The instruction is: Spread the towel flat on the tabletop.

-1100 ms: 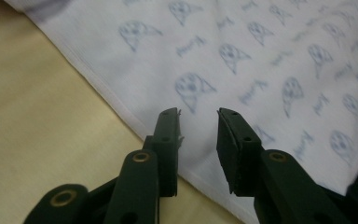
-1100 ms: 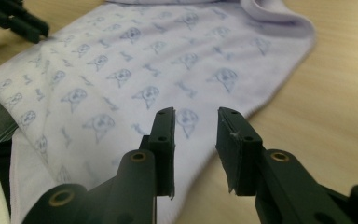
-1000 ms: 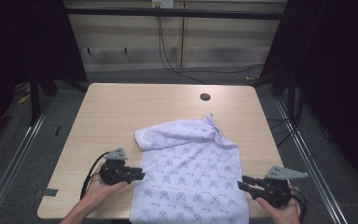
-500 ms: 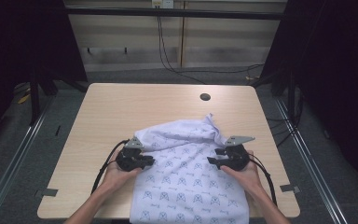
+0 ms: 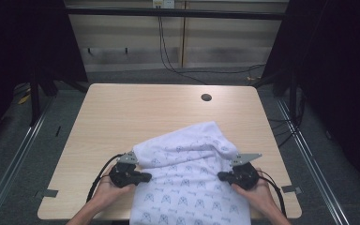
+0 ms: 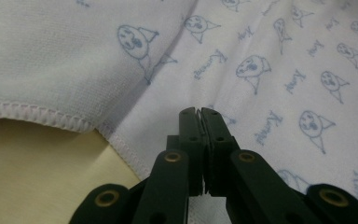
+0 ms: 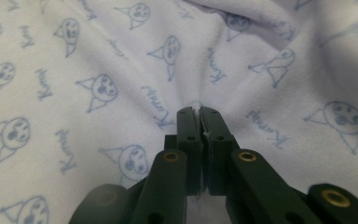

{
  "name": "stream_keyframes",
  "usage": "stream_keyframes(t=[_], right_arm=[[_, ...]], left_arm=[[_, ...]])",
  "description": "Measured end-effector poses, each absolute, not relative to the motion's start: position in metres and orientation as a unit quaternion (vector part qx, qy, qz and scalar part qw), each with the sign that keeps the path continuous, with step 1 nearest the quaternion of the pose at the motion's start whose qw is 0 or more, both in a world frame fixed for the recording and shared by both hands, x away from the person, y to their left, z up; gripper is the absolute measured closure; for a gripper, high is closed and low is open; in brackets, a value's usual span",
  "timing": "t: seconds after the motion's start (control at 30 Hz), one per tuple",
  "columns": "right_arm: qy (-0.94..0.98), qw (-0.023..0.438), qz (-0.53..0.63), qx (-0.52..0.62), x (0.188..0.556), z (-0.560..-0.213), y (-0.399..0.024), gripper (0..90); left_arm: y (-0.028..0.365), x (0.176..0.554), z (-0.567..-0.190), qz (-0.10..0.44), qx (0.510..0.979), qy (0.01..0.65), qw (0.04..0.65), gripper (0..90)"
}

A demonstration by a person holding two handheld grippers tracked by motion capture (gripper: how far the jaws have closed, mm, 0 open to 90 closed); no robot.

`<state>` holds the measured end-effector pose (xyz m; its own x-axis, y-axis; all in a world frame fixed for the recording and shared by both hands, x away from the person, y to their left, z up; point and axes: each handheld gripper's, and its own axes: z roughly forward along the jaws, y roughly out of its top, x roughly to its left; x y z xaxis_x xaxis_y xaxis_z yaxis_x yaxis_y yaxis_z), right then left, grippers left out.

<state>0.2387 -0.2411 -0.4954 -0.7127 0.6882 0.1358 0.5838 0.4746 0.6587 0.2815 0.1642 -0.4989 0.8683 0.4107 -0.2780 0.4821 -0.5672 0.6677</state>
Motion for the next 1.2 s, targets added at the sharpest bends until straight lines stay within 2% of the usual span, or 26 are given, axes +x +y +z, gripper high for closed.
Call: stream_keyframes(t=[0.2,0.3,0.37,0.47,0.57,0.6,0.67,0.8,0.9,1.03,1.07,1.2], right_arm=[[0.865,0.023,0.355,0.354,0.196,-0.493,-0.243,87.6],[0.873,0.008,0.349,0.342,0.184,-0.491,-0.241,87.0],[0.875,0.006,0.345,0.340,0.184,-0.490,-0.239,83.5],[0.864,0.013,0.375,0.335,0.193,-0.487,-0.241,79.6],[0.846,0.025,0.405,0.345,0.207,-0.480,-0.246,78.4],[0.844,0.031,0.408,0.348,0.212,-0.478,-0.247,78.1],[0.841,0.038,0.410,0.350,0.221,-0.478,-0.246,76.8],[0.838,0.045,0.412,0.356,0.232,-0.479,-0.245,74.8],[0.835,0.045,0.416,0.356,0.234,-0.479,-0.247,74.2],[0.836,0.050,0.412,0.358,0.232,-0.479,-0.249,72.9],[0.835,0.050,0.413,0.360,0.232,-0.479,-0.249,72.6],[0.833,0.054,0.414,0.364,0.234,-0.478,-0.250,71.8]], left_arm=[[0.167,0.247,-0.497,-0.086,0.890,0.233,0.382,86.6],[0.176,0.242,-0.491,-0.094,0.875,0.241,0.408,77.3],[0.189,0.250,-0.482,-0.080,0.855,0.259,0.441,74.1],[0.210,0.277,-0.477,-0.062,0.815,0.320,0.478,73.1],[0.215,0.306,-0.486,-0.035,0.814,0.360,0.455,70.2],[0.213,0.313,-0.489,-0.020,0.815,0.372,0.443,66.1],[0.209,0.325,-0.494,-0.001,0.827,0.371,0.422,60.0],[0.206,0.332,-0.501,0.009,0.834,0.372,0.407,57.7],[0.202,0.326,-0.500,0.009,0.848,0.349,0.398,60.8],[0.193,0.319,-0.500,-0.013,0.869,0.301,0.393,81.8],[0.190,0.318,-0.500,-0.013,0.871,0.298,0.390,84.4],[0.192,0.325,-0.498,-0.005,0.868,0.308,0.389,87.0]])
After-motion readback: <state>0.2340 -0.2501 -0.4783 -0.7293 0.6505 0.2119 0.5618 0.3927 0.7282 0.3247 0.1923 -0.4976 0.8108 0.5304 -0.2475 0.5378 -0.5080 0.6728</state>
